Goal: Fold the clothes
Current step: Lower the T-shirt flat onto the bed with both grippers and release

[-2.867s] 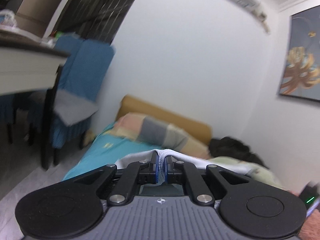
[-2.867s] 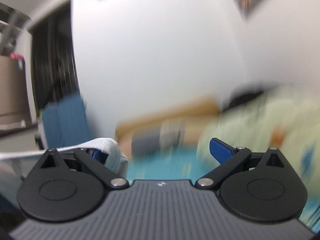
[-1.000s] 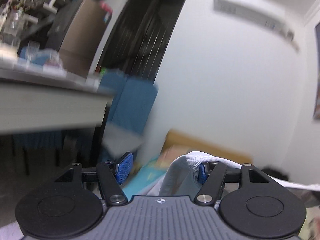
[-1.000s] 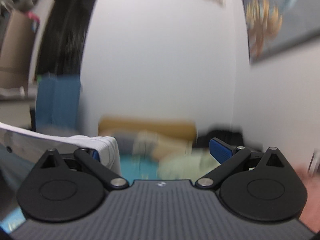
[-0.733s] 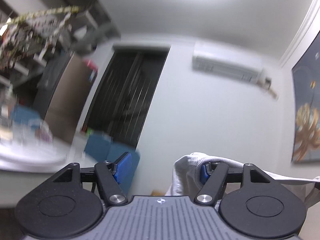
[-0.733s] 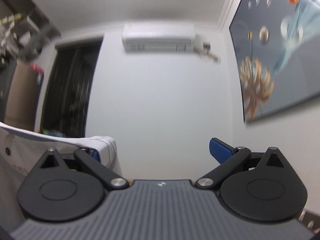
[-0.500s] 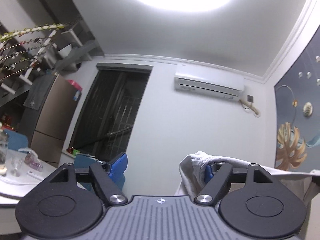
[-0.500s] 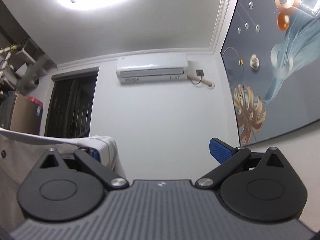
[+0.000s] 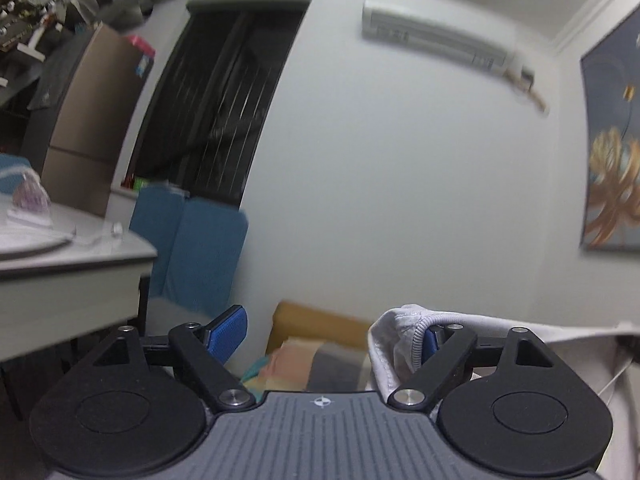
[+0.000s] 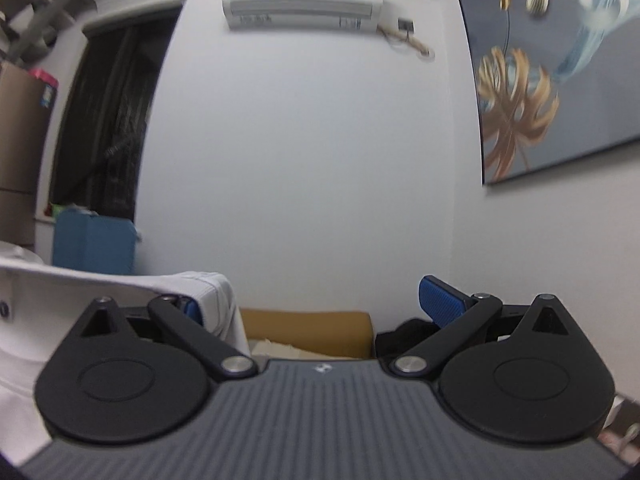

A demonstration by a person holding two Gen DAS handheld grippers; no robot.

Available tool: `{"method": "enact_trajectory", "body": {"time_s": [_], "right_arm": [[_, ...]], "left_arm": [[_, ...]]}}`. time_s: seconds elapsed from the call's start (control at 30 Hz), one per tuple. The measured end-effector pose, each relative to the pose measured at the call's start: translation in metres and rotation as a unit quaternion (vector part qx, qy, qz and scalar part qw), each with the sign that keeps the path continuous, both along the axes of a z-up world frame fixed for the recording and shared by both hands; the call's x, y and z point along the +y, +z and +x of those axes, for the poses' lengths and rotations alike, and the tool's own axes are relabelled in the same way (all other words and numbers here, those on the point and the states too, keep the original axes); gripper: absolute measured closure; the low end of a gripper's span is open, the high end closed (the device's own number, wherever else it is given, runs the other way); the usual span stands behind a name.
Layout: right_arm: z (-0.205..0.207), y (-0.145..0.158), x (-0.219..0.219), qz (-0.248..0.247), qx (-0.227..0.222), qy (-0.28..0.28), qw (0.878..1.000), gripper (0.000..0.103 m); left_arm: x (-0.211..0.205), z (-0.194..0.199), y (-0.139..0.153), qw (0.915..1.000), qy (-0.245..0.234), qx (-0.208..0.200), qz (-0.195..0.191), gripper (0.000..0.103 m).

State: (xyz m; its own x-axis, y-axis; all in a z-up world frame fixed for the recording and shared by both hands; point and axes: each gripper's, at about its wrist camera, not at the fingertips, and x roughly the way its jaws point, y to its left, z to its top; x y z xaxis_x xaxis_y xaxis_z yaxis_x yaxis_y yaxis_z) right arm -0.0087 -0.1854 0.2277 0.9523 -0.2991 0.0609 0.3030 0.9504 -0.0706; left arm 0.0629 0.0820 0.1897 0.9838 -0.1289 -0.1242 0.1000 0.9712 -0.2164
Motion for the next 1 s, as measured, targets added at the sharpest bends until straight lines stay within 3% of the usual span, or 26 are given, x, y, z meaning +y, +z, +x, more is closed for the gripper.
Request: {"method": "enact_trajectory", "body": {"time_s": [0.2, 0.33, 0.43, 0.57, 0.67, 0.8, 0.83, 0.87, 1.0], "right_arm": [[0.181, -0.108, -0.015, -0.005, 0.054, -0.025, 0.998, 0.0], [0.265, -0.189, -0.013, 0.003, 0.133, -0.003, 0.991, 0.0], [0.328, -0.25, -0.012, 0.009, 0.193, 0.014, 0.981, 0.0], [0.413, -0.331, -0.011, 0.017, 0.27, 0.036, 0.962, 0.001], [0.443, -0.364, -0.004, 0.01, 0.327, 0.067, 0.943, 0.001], [0.464, -0.382, 0.005, 0.02, 0.413, 0.111, 0.904, 0.001], [0.467, -0.382, 0.007, 0.03, 0.427, 0.119, 0.896, 0.0], [0.468, -0.381, 0.008, 0.042, 0.436, 0.124, 0.89, 0.0], [0.461, -0.367, 0.008, 0.089, 0.433, 0.134, 0.887, 0.0]], "left_arm": [[-0.02, 0.194, -0.121, 0.998, 0.035, 0.052, 0.002, 0.018], [-0.026, 0.311, -0.197, 0.9926, 0.052, 0.105, 0.031, 0.018], [-0.025, 0.381, -0.26, 0.9834, 0.056, 0.163, 0.057, 0.02], [-0.011, 0.425, -0.333, 0.9666, 0.057, 0.238, 0.077, 0.02], [-0.002, 0.453, -0.366, 0.9475, 0.046, 0.305, 0.087, 0.013], [0.006, 0.493, -0.39, 0.9046, 0.009, 0.412, 0.107, 0.003], [0.006, 0.497, -0.392, 0.8976, 0.003, 0.427, 0.11, 0.003], [0.005, 0.496, -0.388, 0.898, 0.001, 0.426, 0.112, 0.003], [0.004, 0.483, -0.368, 0.9041, -0.028, 0.412, 0.108, 0.0]]}}
